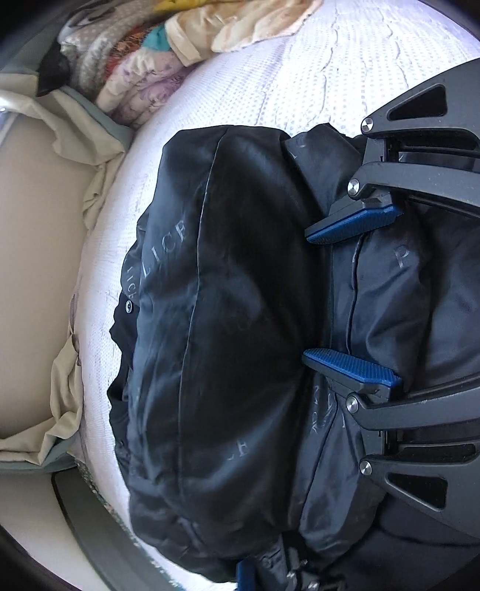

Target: Fold large clothes

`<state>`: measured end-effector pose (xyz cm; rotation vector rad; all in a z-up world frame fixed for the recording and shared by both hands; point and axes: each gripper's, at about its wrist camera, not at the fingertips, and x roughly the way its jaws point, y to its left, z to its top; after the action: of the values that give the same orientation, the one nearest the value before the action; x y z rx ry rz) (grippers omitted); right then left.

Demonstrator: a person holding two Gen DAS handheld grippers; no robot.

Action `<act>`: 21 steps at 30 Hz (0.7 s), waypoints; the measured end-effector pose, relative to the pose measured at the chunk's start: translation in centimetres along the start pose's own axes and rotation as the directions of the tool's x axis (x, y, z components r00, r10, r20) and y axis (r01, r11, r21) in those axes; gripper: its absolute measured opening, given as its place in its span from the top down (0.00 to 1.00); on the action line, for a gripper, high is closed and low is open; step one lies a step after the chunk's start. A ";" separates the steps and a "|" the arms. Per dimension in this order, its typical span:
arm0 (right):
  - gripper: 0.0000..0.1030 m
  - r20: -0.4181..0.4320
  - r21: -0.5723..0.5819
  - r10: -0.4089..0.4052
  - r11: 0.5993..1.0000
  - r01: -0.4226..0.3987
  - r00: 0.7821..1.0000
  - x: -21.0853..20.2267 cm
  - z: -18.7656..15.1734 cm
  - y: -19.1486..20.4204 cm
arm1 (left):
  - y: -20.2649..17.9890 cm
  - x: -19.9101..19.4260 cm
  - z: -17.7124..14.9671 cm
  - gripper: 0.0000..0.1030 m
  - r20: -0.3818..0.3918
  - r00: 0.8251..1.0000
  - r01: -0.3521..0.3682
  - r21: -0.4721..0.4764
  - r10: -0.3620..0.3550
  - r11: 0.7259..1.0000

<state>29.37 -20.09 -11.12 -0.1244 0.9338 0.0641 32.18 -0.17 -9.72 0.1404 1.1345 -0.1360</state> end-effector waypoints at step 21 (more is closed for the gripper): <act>0.45 0.010 -0.019 0.001 1.000 0.000 1.000 0.7 -0.2 0.3 | -0.2 -0.4 -0.8 0.00 0.047 0.999 -0.013 -0.032 0.015 0.999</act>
<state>29.56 -19.81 -11.86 -0.1412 0.9236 0.0739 31.28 -0.24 -9.64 0.1161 1.0876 -0.1079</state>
